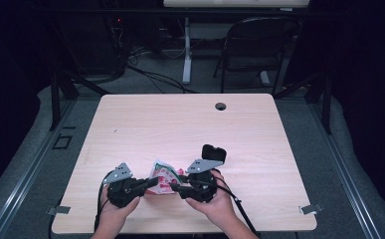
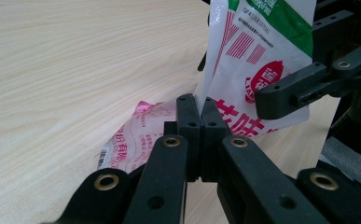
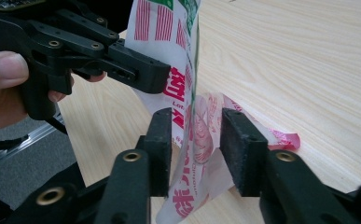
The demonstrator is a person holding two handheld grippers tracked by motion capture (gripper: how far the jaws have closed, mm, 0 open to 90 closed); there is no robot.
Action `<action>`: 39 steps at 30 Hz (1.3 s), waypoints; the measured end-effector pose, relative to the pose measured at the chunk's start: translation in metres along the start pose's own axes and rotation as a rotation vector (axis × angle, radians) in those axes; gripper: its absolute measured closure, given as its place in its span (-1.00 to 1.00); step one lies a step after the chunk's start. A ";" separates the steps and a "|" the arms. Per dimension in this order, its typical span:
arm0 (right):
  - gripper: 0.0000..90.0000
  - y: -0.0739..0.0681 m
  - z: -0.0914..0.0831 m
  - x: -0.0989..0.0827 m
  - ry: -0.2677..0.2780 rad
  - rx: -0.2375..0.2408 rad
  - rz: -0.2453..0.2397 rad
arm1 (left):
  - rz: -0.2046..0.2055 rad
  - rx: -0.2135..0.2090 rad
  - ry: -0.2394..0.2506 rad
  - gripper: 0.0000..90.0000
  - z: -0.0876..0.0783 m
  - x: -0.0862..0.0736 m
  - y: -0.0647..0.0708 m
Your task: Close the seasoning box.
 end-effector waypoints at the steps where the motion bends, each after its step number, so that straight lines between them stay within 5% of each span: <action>1: 0.50 0.000 0.000 0.000 -0.006 0.001 -0.001 | 0.000 -0.001 0.002 1.00 0.000 0.000 0.000; 14: 0.98 0.002 0.002 -0.001 -0.046 0.045 -0.006 | 0.014 0.012 -0.002 1.00 -0.002 -0.004 0.001; 25: 1.00 0.003 0.001 0.002 -0.063 0.067 -0.055 | 0.031 0.012 0.002 0.94 -0.006 -0.005 0.000; 39: 1.00 0.005 -0.002 0.004 -0.044 0.105 -0.103 | 0.027 0.018 0.014 0.56 -0.009 -0.010 -0.005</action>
Point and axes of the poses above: each handheld gripper's, and its own axes: z roughly forward along the jaws, x roughly out of its top, y roughly to its right, the point moved 5 cm from there along z, roughly forward along the jaws, and after that the axes turned 12 degrees about -z, right-handed, at the moved point
